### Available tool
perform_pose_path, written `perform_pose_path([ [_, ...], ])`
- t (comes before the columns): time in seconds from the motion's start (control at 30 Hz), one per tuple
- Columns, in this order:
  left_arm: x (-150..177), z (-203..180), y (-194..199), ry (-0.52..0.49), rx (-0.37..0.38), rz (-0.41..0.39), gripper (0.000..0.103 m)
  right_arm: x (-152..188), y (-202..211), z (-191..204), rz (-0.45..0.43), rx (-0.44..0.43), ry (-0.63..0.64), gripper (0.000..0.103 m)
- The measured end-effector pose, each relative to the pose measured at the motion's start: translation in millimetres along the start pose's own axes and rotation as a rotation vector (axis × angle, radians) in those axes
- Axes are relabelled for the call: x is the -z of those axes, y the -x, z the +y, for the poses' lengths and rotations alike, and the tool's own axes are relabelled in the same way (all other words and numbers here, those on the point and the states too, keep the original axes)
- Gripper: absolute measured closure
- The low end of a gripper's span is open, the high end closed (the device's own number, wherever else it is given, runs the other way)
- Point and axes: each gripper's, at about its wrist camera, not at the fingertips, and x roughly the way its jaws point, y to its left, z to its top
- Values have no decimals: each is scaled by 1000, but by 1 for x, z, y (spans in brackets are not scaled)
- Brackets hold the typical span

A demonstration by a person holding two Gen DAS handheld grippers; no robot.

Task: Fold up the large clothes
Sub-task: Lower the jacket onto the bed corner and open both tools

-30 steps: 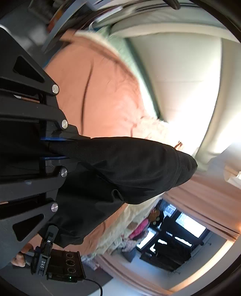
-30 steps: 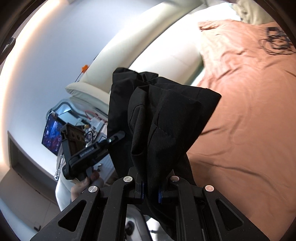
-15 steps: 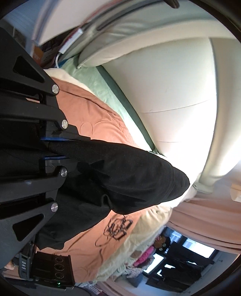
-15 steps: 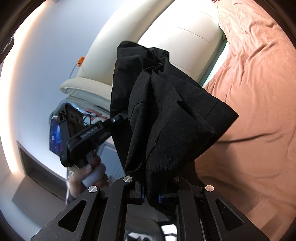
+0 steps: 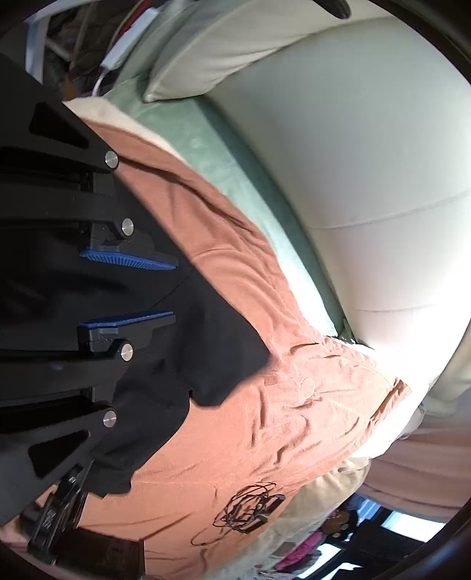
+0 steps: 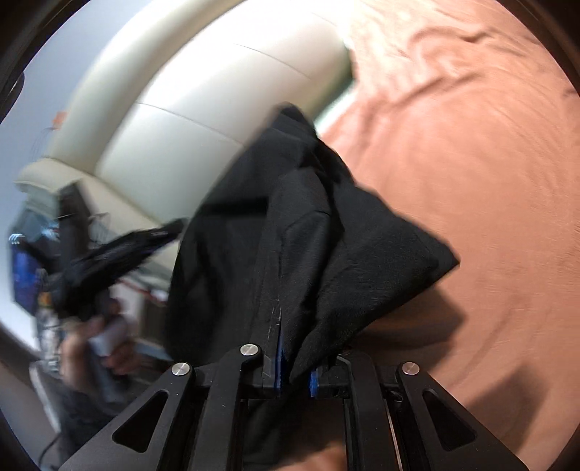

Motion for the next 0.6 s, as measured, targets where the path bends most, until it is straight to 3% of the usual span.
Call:
perform_pose_path([
  [0.07, 12, 15, 1, 52, 20, 6, 79, 2, -4, -19, 8, 61, -27, 84],
  [0.13, 29, 30, 6, 92, 12, 9, 78, 3, 0, -32, 4, 116, -41, 64],
  [0.23, 54, 43, 13, 109, -20, 18, 78, 3, 14, -41, -33, 214, -40, 48],
  [0.37, 87, 51, 21, 132, -25, 25, 78, 4, 27, -29, -58, 222, -56, 48],
  [0.6, 136, 38, 19, 157, -47, 16, 78, 0, 47, 7, -131, 263, 73, 48],
])
